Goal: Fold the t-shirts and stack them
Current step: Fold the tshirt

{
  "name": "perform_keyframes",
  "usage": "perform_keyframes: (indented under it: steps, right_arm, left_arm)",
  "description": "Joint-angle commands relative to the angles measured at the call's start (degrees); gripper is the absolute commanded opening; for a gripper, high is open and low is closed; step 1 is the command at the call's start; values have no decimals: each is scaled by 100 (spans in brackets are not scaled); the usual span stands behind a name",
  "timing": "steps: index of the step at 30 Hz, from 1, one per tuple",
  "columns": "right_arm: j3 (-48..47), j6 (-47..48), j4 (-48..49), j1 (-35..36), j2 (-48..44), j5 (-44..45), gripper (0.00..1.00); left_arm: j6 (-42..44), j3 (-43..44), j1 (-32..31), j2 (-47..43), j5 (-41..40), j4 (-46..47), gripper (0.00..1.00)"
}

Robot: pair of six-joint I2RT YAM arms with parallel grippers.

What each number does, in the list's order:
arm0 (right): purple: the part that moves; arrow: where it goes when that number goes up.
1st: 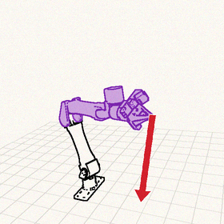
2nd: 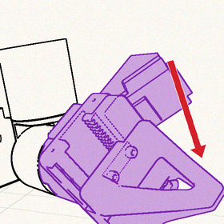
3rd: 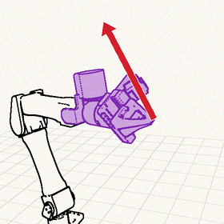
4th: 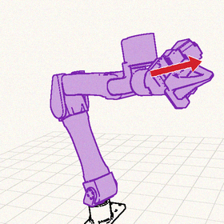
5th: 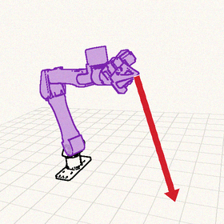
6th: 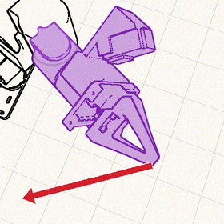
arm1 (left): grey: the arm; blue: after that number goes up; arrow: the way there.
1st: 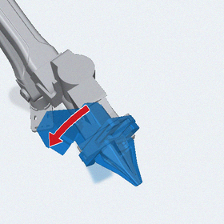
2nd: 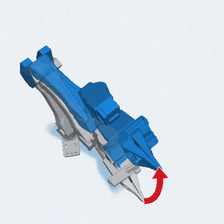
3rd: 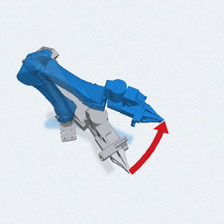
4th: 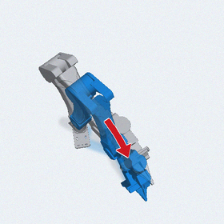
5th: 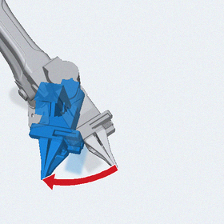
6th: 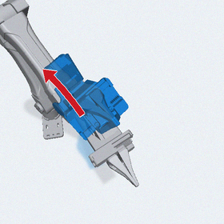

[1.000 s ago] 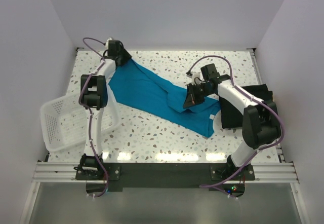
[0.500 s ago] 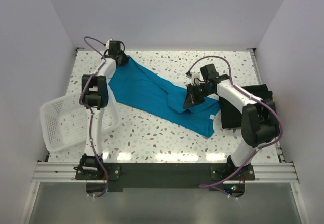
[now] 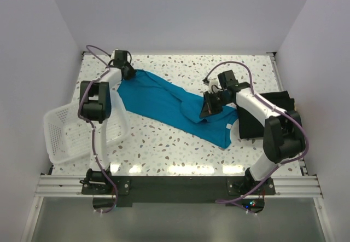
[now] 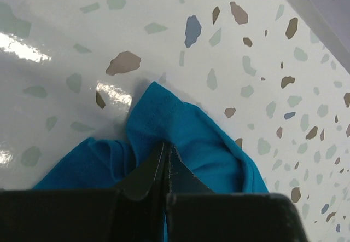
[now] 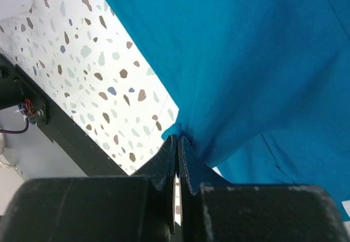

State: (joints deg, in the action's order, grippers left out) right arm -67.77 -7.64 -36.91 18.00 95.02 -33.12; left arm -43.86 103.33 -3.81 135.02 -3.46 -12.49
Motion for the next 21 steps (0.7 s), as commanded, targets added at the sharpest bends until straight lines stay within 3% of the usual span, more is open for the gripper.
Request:
perform_keyframes:
  steps: [1,7,9,15,21]
  right_arm:
    - [132,-89,-98,28,-344,131,0]
    - [229,-150,-36,28,-379,166,0]
    - [238,-212,8,20,-388,183,0]
    - [264,-282,78,28,-379,175,0]
    - [132,-247,17,28,-292,201,0]
  left_arm:
    - [237,-462,39,-239,-14,-412,2]
    - [290,-60,91,-476,-295,-623,9]
    - [299,-6,109,-555,-365,-509,22]
    - [657,467,109,-163,-410,308,41]
    - [1098,1251,109,358,-559,124,45]
